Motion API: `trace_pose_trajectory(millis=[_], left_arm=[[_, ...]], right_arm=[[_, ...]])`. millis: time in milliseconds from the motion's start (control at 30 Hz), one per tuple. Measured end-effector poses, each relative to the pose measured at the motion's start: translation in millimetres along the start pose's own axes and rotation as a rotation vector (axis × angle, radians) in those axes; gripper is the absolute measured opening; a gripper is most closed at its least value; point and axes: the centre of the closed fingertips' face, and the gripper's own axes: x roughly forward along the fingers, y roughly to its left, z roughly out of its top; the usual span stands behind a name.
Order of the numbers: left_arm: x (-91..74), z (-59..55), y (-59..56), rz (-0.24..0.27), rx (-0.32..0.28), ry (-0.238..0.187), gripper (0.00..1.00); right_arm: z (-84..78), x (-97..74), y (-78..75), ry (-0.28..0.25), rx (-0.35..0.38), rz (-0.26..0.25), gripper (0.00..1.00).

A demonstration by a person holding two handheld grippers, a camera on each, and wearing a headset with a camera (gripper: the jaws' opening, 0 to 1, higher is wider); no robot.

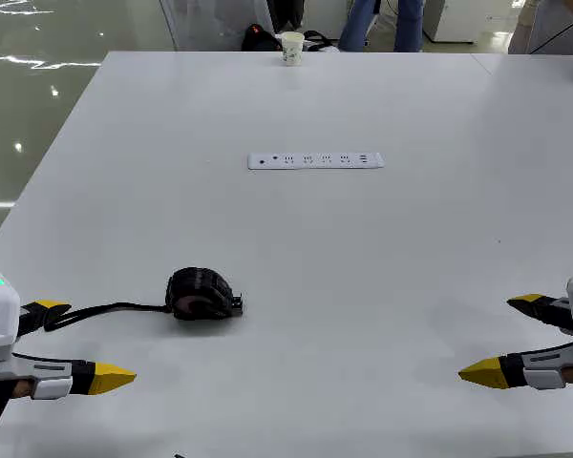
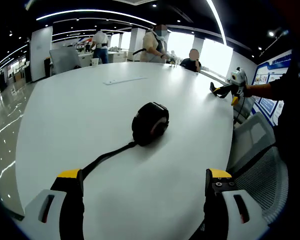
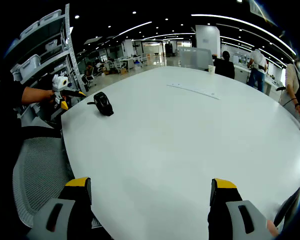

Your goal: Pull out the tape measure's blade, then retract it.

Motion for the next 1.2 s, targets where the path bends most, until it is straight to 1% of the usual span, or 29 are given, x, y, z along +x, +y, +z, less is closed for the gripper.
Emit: trace_pose_trajectory(millis=[233, 467, 633, 800, 833, 867, 900, 933, 967, 1000, 1033, 1067, 1133, 1200], left_arm=[[0.0, -0.2, 1.0, -0.001, -0.001, 0.0, 0.99], [0.5, -0.3, 1.1, -0.005, -0.002, 0.002, 0.99], [1.1, 1.6, 0.4, -0.01, 0.005, -0.001, 0.99], [1.2, 2.5, 1.8, -0.009, 0.018, -0.005, 0.99], [1.6, 2.5, 2.1, -0.01, 0.022, -0.004, 0.99], [2.0, 2.5, 1.9, -0.013, 0.024, -0.001, 0.99], [2.8, 2.8, 1.1, -0.019, 0.025, 0.002, 0.99], [3.5, 3.1, 0.9, -0.021, 0.028, 0.003, 0.99], [4.6, 6.2, 1.9, -0.017, 0.057, -0.012, 0.99], [5.5, 12.4, 2.1, -0.014, 0.094, -0.044, 0.99], [5.6, 12.8, 0.2, -0.021, 0.085, -0.048, 0.99], [6.2, 13.1, -0.3, -0.029, 0.073, -0.041, 0.99], [7.8, 13.5, 0.9, -0.025, 0.097, -0.032, 0.99], [10.0, 14.2, 0.0, -0.036, 0.1, -0.026, 0.99]], right_arm=[[-2.1, 0.0, 0.7, 0.005, 0.012, 0.009, 0.99], [-2.0, -1.0, 0.5, 0.007, 0.004, 0.008, 0.99], [-2.8, -0.4, 0.4, 0.012, 0.007, 0.01, 0.99], [-0.7, 1.6, -1.0, 0.016, -0.006, 0.008, 0.99], [2.5, 2.7, -1.9, 0.002, -0.026, 0.005, 0.99], [12.0, 4.4, -4.2, -0.045, -0.094, 0.003, 0.99], [13.8, 4.2, -4.7, -0.051, -0.113, -0.007, 0.99], [11.2, 3.9, -4.6, -0.041, -0.1, -0.001, 0.99], [12.8, 4.6, -4.5, -0.047, -0.098, 0.005, 0.99], [18.0, 6.2, -2.4, -0.077, -0.105, 0.022, 0.99], [21.0, 7.3, -0.9, -0.093, -0.117, 0.035, 0.99], [20.9, 8.1, 1.8, -0.095, -0.115, 0.052, 0.99], [19.6, 11.0, 2.6, -0.085, -0.13, 0.056, 0.99], [19.3, 13.5, 3.1, -0.079, -0.143, 0.061, 0.99]])
